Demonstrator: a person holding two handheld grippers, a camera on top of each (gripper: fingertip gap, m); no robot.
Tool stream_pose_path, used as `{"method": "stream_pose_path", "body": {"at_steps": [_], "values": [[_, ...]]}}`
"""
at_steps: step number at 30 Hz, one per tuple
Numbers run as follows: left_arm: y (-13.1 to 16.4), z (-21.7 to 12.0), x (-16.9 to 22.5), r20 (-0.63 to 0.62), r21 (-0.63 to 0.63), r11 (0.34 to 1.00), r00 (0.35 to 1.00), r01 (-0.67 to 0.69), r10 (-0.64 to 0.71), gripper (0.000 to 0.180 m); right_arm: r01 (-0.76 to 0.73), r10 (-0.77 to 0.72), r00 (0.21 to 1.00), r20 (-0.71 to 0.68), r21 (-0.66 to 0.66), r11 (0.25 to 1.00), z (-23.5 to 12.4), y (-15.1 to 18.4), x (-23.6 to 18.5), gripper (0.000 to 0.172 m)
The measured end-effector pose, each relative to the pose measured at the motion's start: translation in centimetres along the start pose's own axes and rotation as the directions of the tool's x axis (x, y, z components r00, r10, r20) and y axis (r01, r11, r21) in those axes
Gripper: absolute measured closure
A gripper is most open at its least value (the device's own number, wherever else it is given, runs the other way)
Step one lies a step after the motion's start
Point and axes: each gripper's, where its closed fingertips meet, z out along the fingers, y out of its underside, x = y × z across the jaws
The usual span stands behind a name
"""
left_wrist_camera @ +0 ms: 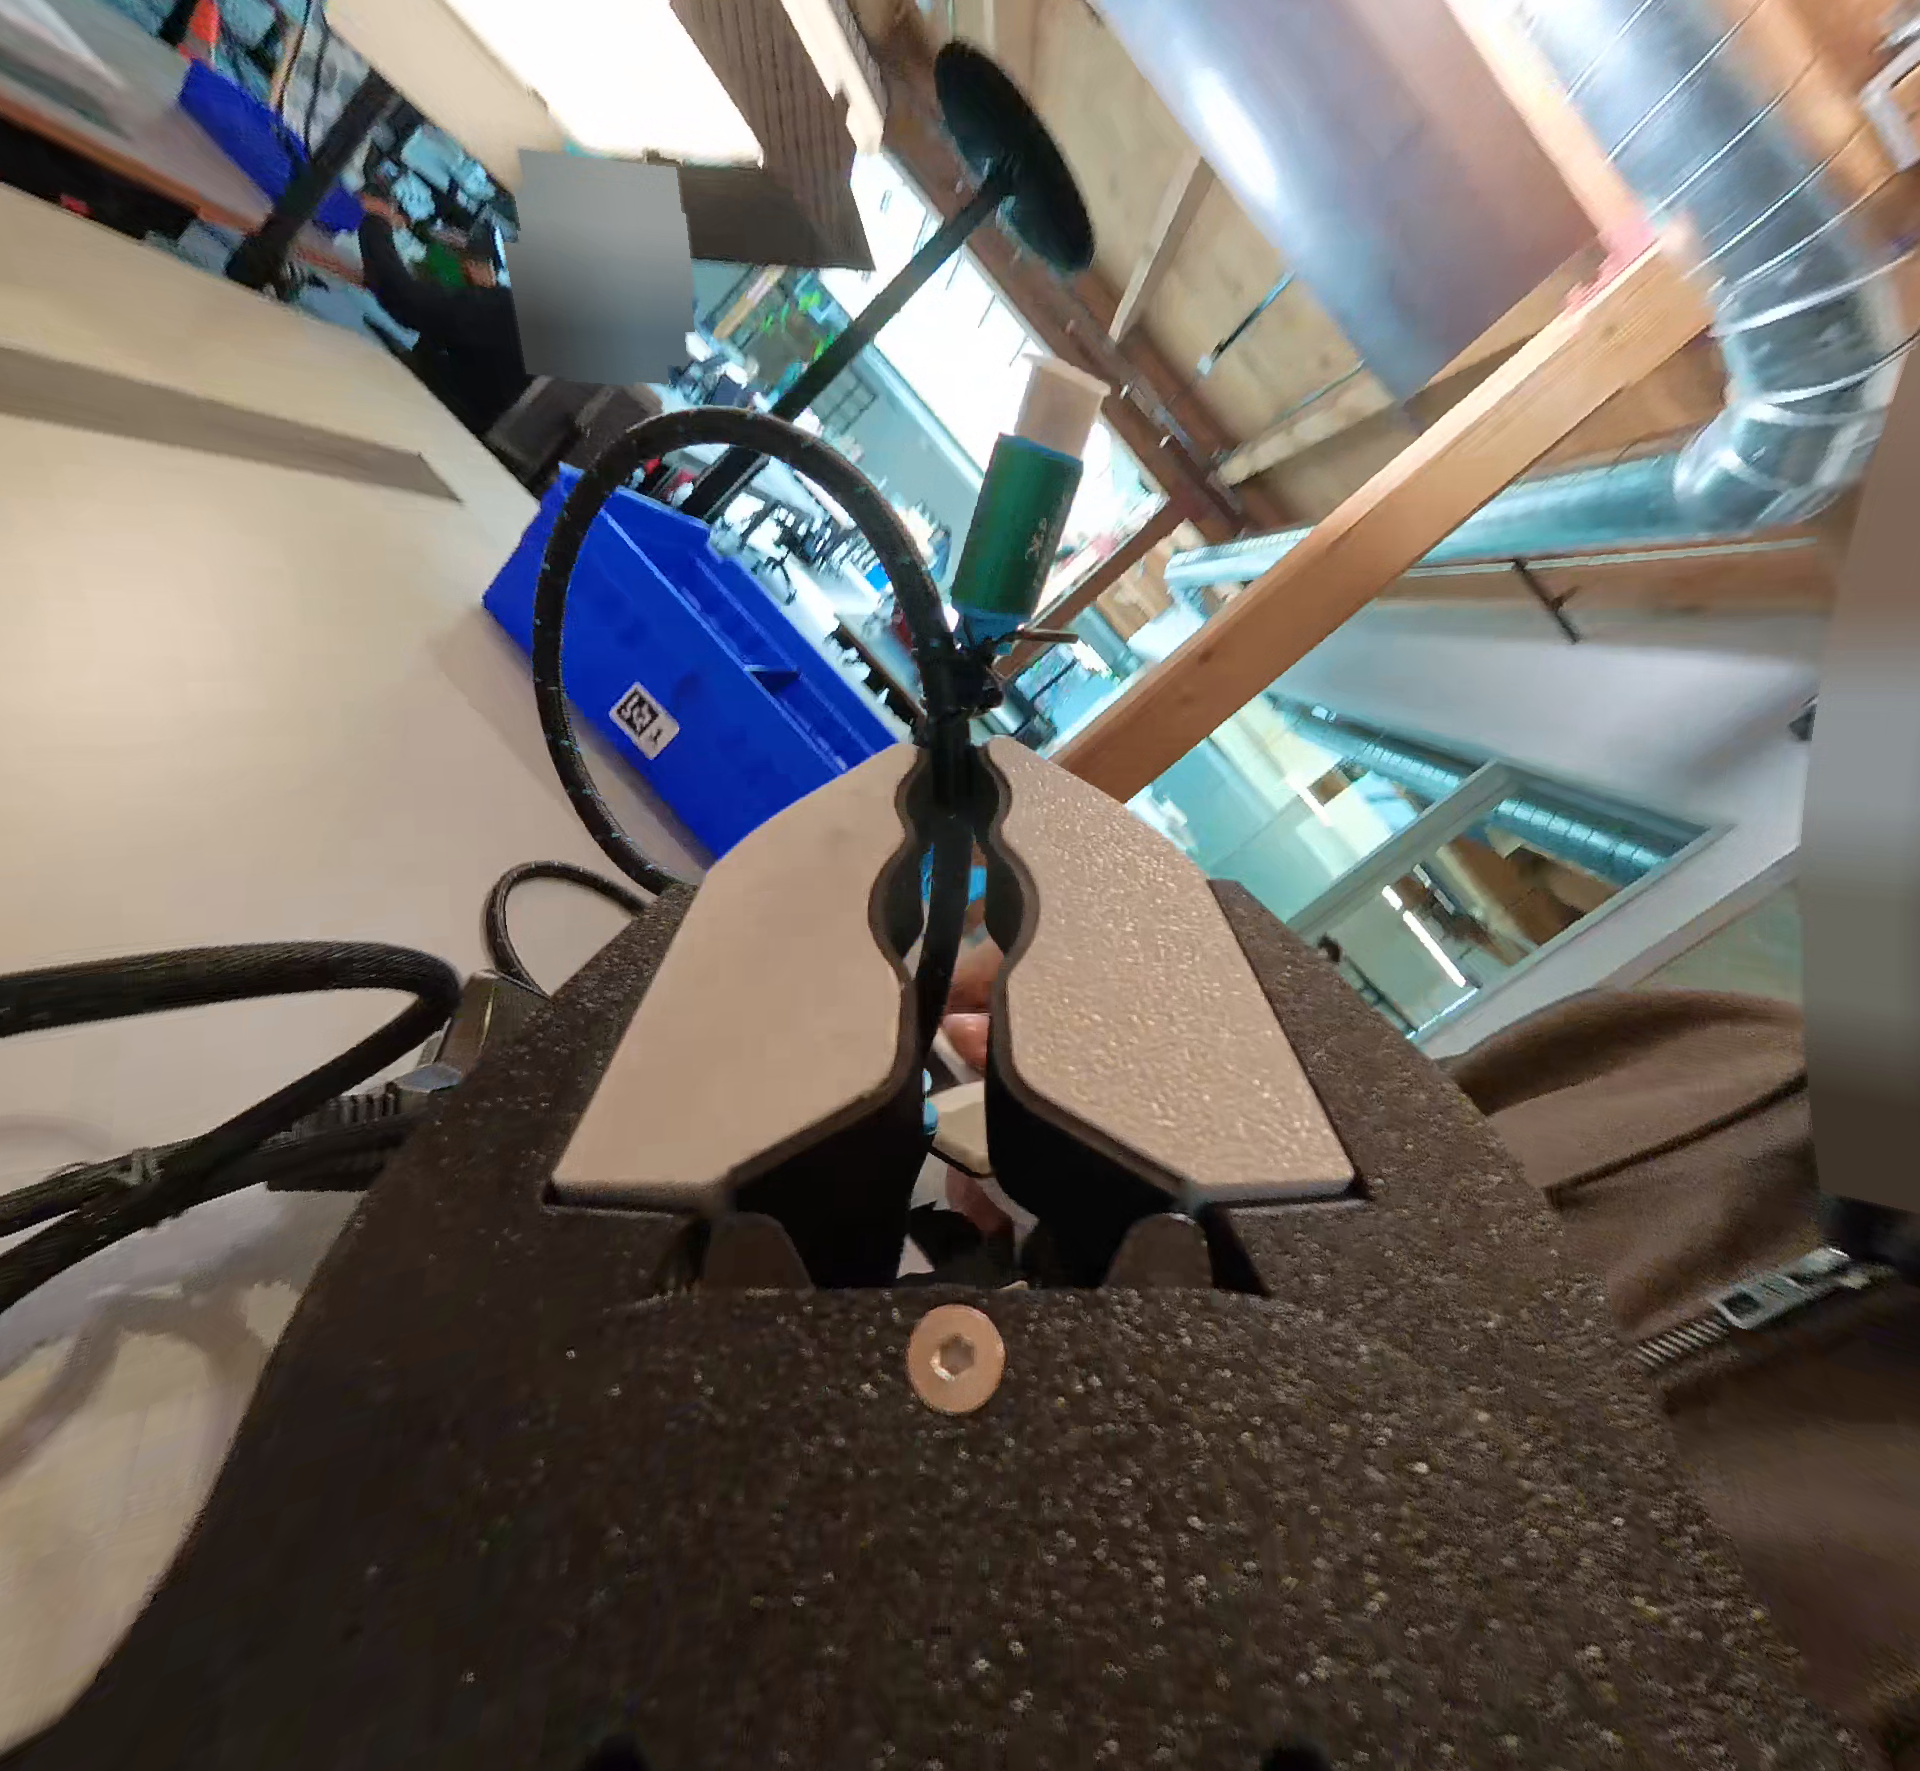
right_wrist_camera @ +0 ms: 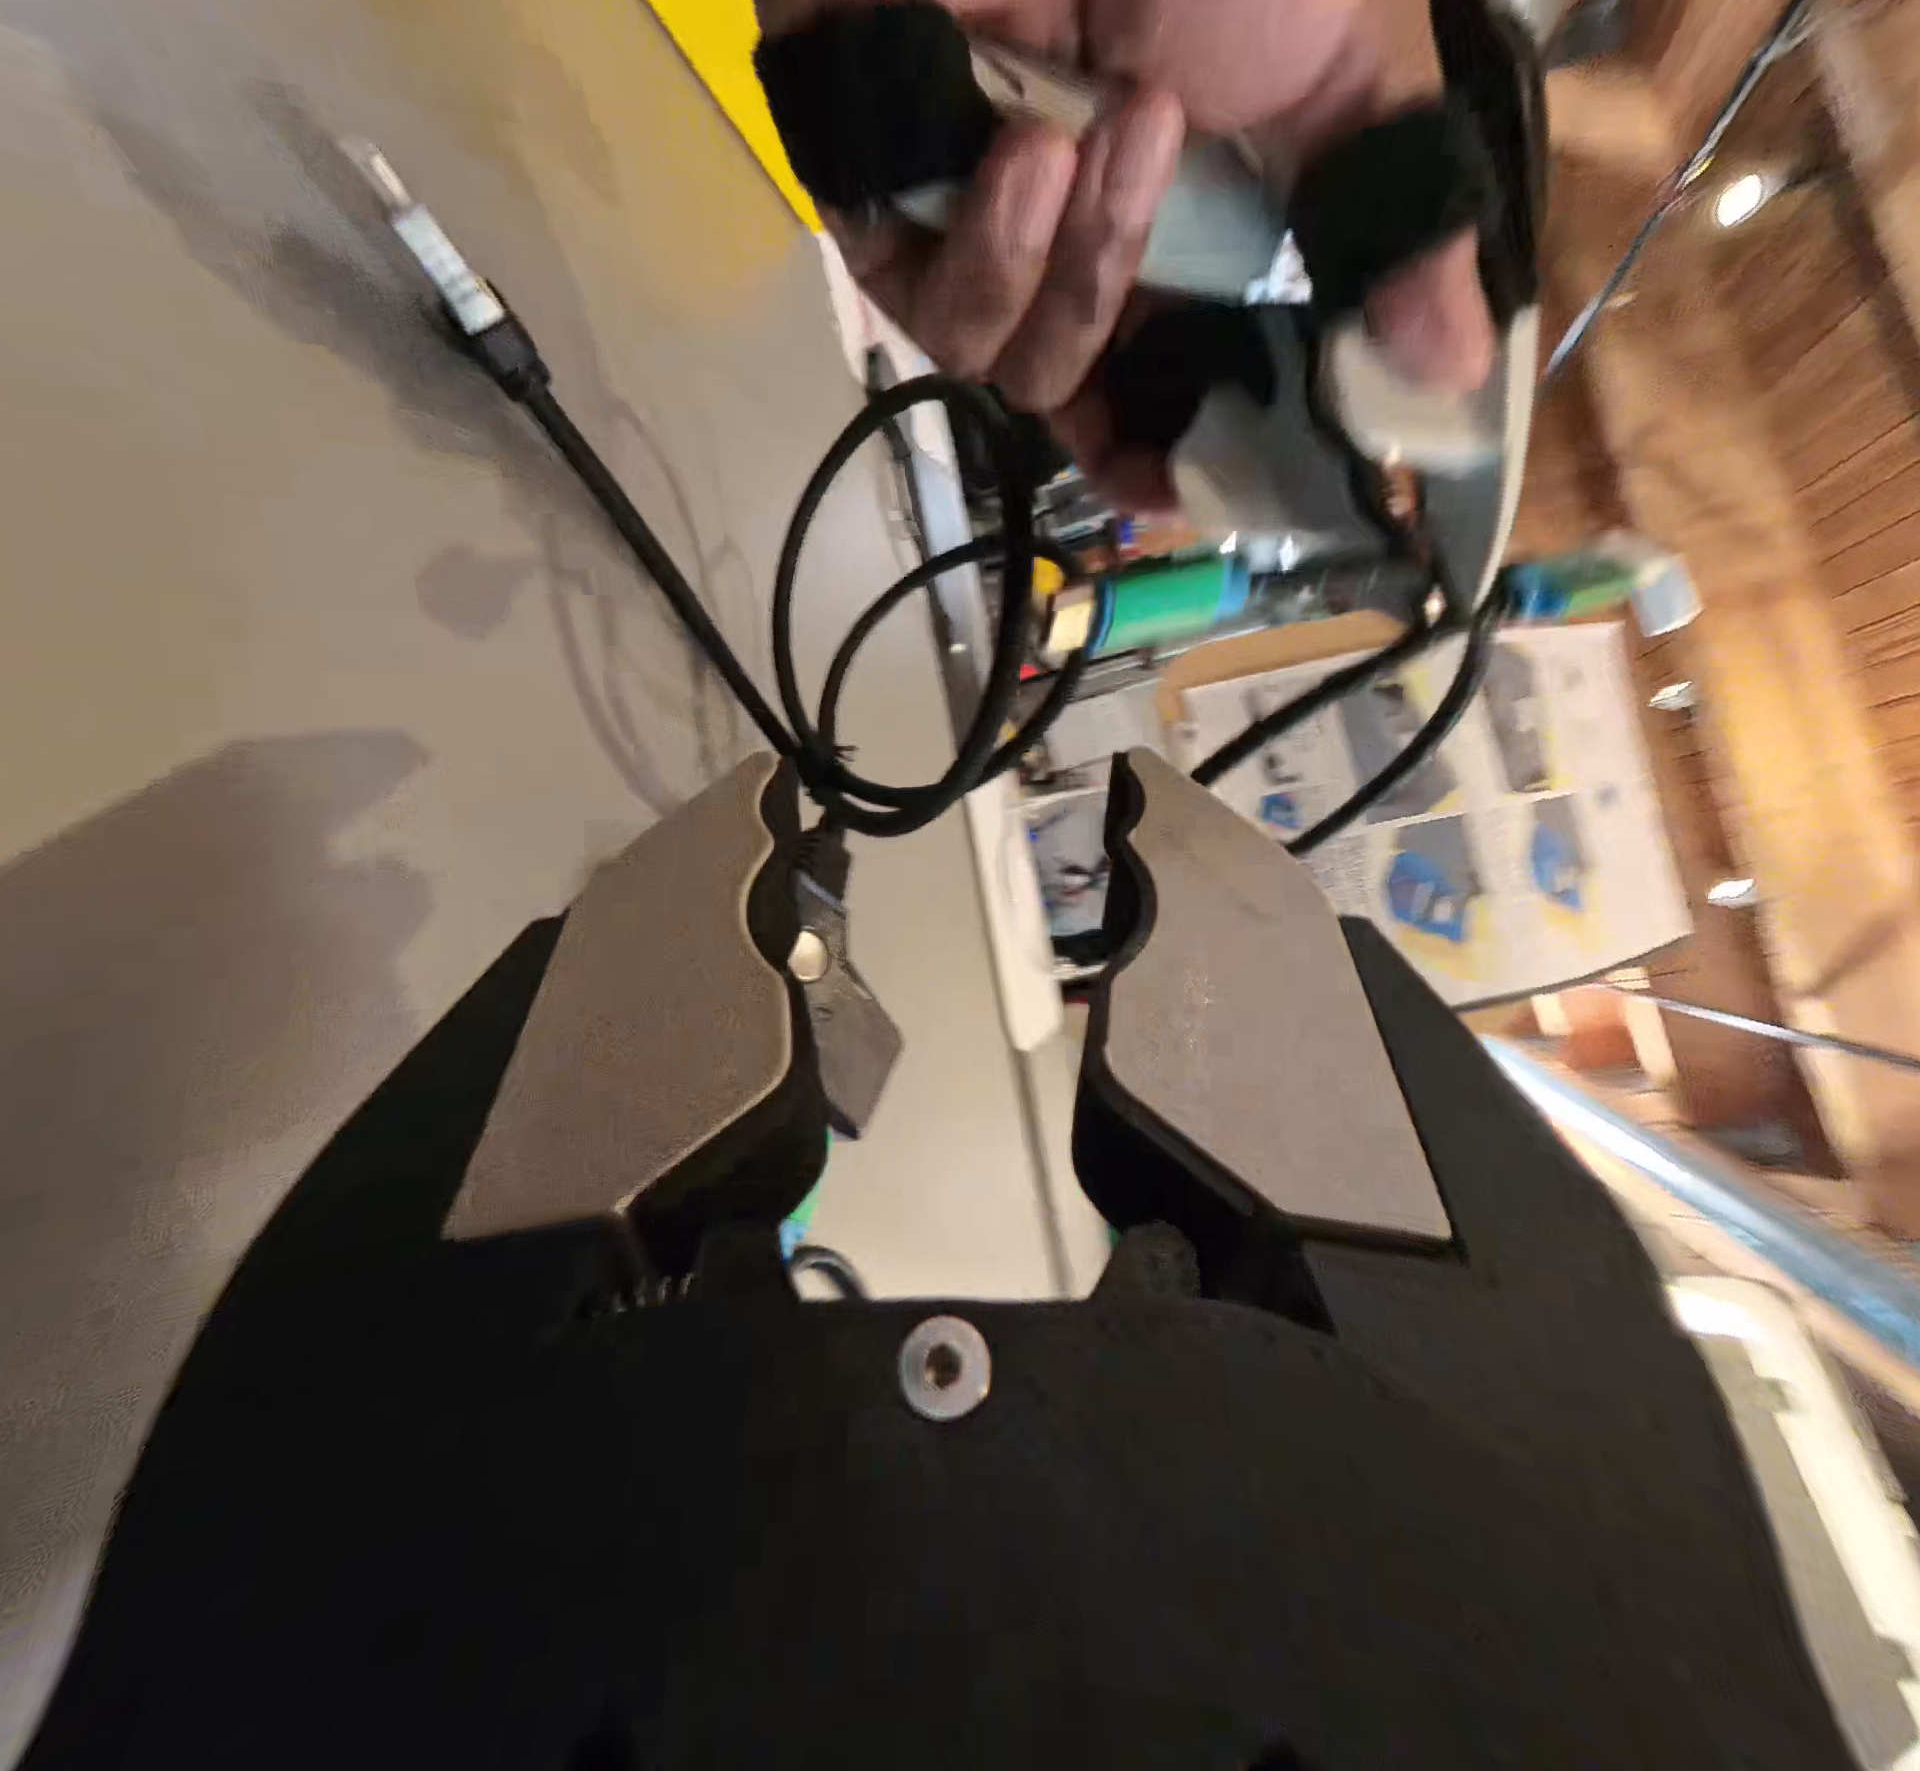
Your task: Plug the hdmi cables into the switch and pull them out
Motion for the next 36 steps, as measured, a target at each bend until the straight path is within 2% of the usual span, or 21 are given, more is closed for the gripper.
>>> {"method": "stream_pose_path", "body": {"at_steps": [3, 6, 10, 12, 13, 18, 21, 24, 28, 31, 33, 36], "values": [[2.0, 3.0, -0.4, 0.041, -0.070, 0.998, 0.999, 0.007, -0.005, 0.174, 0.110, -0.113, 0.989, -0.096, -0.037, 0.993, -0.2, 0.6, 0.6, 0.110], [3.1, 4.4, -1.3, 0.090, -0.100, 0.994, 0.996, 0.035, -0.026, 0.174, 0.145, -0.156, 0.973, -0.170, -0.079, 0.986, -0.5, 1.5, 1.3, 0.109], [4.1, 5.2, -1.8, 0.112, -0.099, 0.991, 0.990, 0.095, -0.084, 0.174, 0.154, -0.175, 0.964, -0.201, -0.115, 0.981, -0.2, 2.2, 1.5, 0.115], [4.5, 5.4, -1.9, 0.120, -0.108, 0.988, 0.988, 0.108, -0.095, 0.174, 0.163, -0.191, 0.954, -0.231, -0.134, 0.977, 0.1, 2.5, 1.8, 0.125], [4.5, 5.5, -2.0, 0.125, -0.107, 0.988, 0.987, 0.111, -0.097, 0.173, 0.152, -0.181, 0.954, -0.239, -0.136, 0.979, 0.3, 2.6, 1.9, 0.132], [3.9, 5.2, -2.2, 0.130, -0.089, 0.990, 0.987, 0.107, -0.095, 0.174, 0.018, -0.043, 0.968, -0.249, -0.103, 0.995, 0.3, 2.7, 2.0, 0.139], [3.3, 5.1, -2.1, 0.119, -0.074, 0.992, 0.989, 0.100, -0.091, 0.174, -0.027, 0.004, 0.958, -0.287, -0.076, 0.997, -0.5, 2.7, 2.3, 0.154], [3.2, 5.1, -2.3, 0.120, -0.086, 0.992, 0.990, 0.089, -0.078, 0.174, -0.065, 0.037, 0.950, -0.312, -0.082, 0.994, -1.3, 3.3, 2.5, 0.158], [3.7, 5.9, -2.3, 0.148, -0.135, 0.991, 0.989, 0.006, 0.014, 0.174, -0.060, 0.014, 0.952, -0.306, -0.140, 0.988, -1.8, 4.6, 2.0, 0.158], [4.2, 6.7, -2.2, 0.175, -0.209, 0.971, 0.973, -0.114, 0.152, 0.174, -0.020, -0.021, 0.967, -0.252, -0.159, 0.987, -2.5, 5.2, 0.8, 0.148], [5.5, 7.5, -2.0, 0.159, -0.315, 0.922, 0.946, -0.224, 0.284, 0.174, -0.012, -0.024, 0.976, -0.217, -0.167, 0.986, -3.2, 5.6, 0.1, 0.144], [9.4, 8.6, -2.1, 0.071, -0.483, 0.790, 0.883, -0.376, 0.464, 0.173, -0.052, 0.019, 0.985, -0.174, -0.187, 0.981, -4.8, 6.6, -0.7, 0.143]]}}
